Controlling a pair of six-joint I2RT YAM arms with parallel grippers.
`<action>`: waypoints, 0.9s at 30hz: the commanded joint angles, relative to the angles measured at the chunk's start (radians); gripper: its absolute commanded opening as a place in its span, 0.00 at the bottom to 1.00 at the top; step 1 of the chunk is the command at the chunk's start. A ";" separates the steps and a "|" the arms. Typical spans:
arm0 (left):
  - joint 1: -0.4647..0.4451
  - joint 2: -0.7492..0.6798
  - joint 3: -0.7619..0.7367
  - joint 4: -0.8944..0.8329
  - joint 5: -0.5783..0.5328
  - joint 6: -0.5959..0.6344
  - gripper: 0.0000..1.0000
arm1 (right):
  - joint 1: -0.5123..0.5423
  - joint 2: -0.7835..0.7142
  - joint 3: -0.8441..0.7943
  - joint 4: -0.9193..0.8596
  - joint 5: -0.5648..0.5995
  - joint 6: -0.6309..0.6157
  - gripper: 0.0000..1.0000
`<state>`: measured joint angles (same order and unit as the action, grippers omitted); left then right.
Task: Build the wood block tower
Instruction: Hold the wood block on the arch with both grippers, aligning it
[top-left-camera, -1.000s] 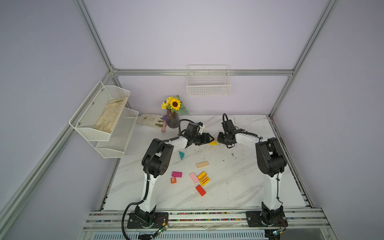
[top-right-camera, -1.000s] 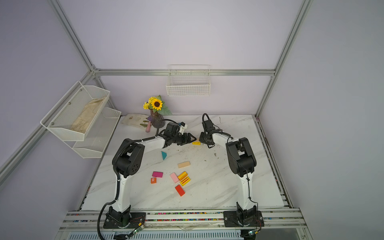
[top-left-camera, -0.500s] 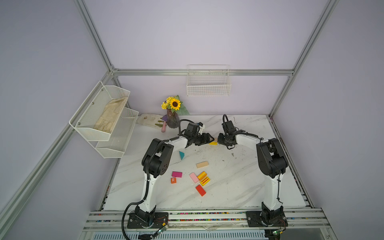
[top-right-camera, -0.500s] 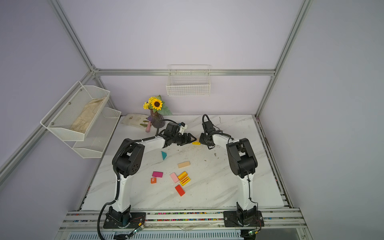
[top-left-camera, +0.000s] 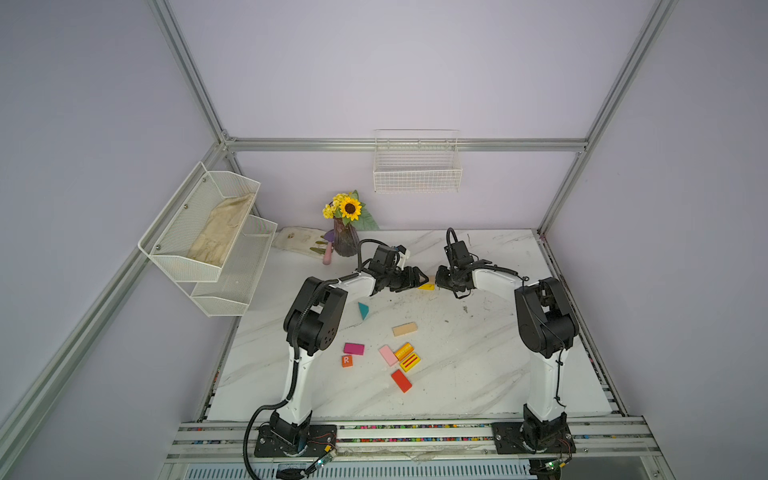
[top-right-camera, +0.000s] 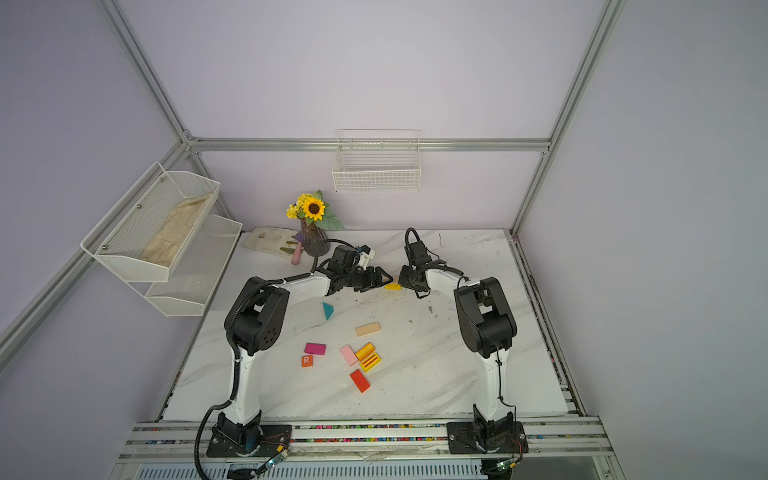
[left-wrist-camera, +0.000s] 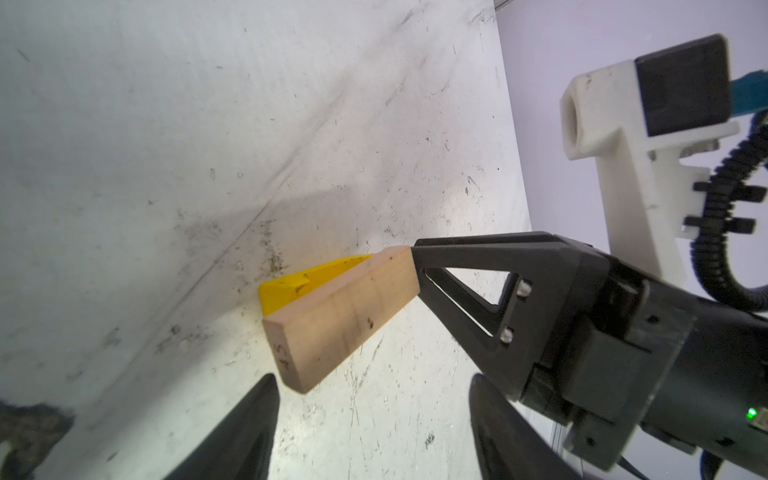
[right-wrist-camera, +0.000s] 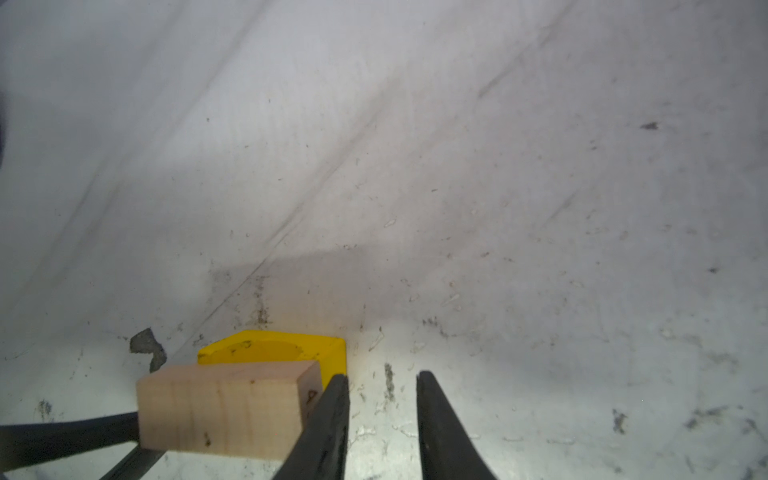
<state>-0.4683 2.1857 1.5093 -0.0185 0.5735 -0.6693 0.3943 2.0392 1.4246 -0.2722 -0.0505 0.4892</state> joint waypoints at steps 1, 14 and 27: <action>-0.007 0.015 0.107 0.007 0.029 0.012 0.71 | 0.010 -0.047 -0.019 0.007 -0.003 0.011 0.31; -0.014 0.029 0.129 -0.008 0.025 0.014 0.71 | 0.014 -0.047 -0.025 0.009 -0.011 0.012 0.32; -0.013 0.013 0.114 -0.008 0.016 0.014 0.73 | 0.014 -0.060 -0.032 0.012 0.001 0.015 0.32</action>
<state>-0.4740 2.2105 1.5471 -0.0410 0.5758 -0.6693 0.4007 2.0232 1.4040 -0.2657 -0.0502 0.4931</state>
